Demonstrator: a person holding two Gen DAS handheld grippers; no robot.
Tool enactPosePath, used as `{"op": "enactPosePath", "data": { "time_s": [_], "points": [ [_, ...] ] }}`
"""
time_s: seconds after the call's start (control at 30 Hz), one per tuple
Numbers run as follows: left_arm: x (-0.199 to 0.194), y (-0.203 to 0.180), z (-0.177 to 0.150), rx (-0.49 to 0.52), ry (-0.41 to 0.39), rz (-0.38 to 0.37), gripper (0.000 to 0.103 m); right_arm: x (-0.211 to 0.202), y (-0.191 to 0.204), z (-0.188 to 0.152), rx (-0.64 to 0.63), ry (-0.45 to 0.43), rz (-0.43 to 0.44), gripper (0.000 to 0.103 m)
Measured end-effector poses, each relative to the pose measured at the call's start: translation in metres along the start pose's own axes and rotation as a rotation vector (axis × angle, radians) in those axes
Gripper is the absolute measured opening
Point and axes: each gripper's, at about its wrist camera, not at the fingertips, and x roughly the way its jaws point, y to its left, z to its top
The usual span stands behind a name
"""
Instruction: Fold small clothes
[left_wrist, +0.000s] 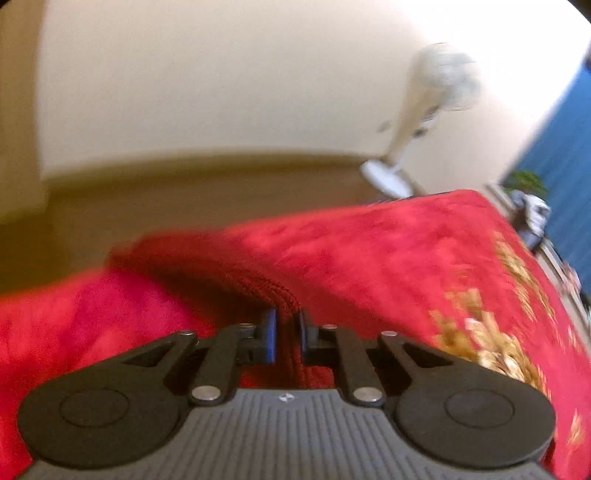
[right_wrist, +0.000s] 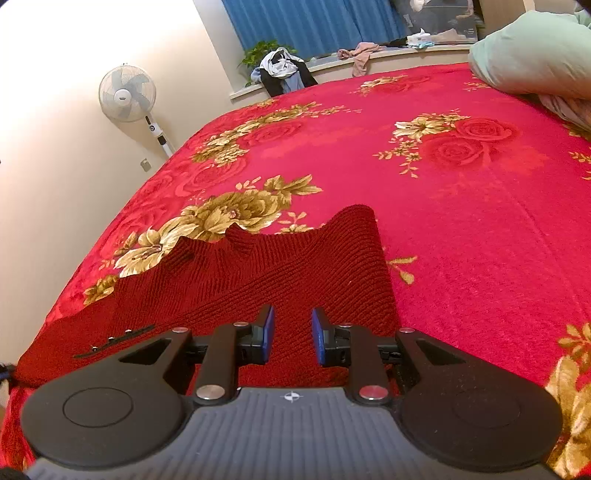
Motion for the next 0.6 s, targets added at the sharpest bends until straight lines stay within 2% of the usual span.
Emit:
{"op": "enactPosePath", "data": {
  "time_s": [0.07,0.1,0.17,0.2,0.23,0.3,0.33,0.37,0.4,0.47,0.5,0.6],
  "points": [
    [-0.027,-0.034,-0.004,0.115,-0.080,-0.091,0.011,0.001,0.000,-0.001,-0.003,0.005,0.000,0.024],
    [-0.044,-0.056,-0.011,0.186,-0.122,-0.159,0.011,0.001,0.000,-0.002,-0.004,0.006,-0.001,0.024],
    [-0.077,-0.095,-0.033,0.306,-0.163,-0.316,0.011,0.002,0.000,-0.002,-0.005,0.006,0.001,0.024],
    [-0.094,-0.115,-0.049,0.366,-0.168,-0.419,0.011,0.002,0.000,-0.002,-0.005,0.006,0.001,0.024],
    [-0.108,-0.133,-0.065,0.424,-0.154,-0.522,0.011,0.003,0.001,-0.003,-0.005,0.007,0.001,0.024],
    [-0.124,-0.167,-0.101,0.562,-0.054,-0.719,0.012,0.005,0.001,-0.003,-0.005,0.011,0.002,0.024],
    [-0.126,-0.182,-0.120,0.638,0.028,-0.795,0.014,0.005,0.000,-0.004,-0.002,0.014,0.002,0.024],
    [-0.127,-0.193,-0.136,0.711,0.094,-0.837,0.017,0.006,-0.001,-0.005,0.002,0.017,0.003,0.024],
    [-0.127,-0.201,-0.150,0.784,0.135,-0.854,0.020,0.007,-0.002,-0.005,0.010,0.020,0.004,0.024],
    [-0.125,-0.202,-0.157,0.834,0.128,-0.837,0.029,0.008,-0.006,-0.006,0.035,0.029,0.010,0.024],
    [-0.120,-0.200,-0.153,0.812,0.130,-0.817,0.033,0.008,-0.008,-0.005,0.050,0.034,0.016,0.024],
    [-0.092,-0.186,-0.133,0.658,0.200,-0.752,0.033,0.011,-0.012,-0.006,0.087,0.048,0.034,0.024]
  ]
}}
